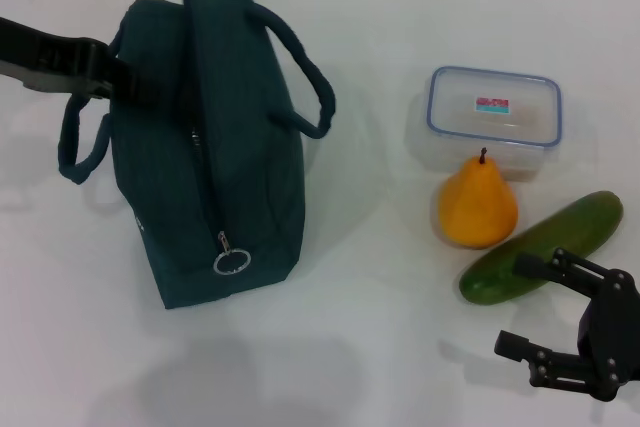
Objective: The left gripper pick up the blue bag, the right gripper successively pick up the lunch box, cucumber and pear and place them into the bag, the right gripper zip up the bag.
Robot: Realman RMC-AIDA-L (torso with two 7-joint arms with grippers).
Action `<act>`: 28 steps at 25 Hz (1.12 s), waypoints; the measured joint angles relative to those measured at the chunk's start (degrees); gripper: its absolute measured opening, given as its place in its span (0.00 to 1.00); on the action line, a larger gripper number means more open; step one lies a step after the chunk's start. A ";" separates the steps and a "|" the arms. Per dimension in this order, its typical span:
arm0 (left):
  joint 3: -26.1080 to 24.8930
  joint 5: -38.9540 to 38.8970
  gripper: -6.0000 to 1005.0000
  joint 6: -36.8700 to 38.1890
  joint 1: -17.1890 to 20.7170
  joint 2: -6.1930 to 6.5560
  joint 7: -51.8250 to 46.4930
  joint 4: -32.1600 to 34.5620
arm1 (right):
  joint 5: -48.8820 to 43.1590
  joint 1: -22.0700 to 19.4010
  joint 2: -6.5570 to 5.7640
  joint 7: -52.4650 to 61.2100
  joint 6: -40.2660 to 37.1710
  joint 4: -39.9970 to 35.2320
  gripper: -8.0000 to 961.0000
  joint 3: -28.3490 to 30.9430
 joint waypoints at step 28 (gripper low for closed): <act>-0.35 -9.02 0.05 2.61 0.13 0.74 -3.95 -0.37 | 38.98 -3.34 -0.34 41.60 4.93 13.96 0.89 0.20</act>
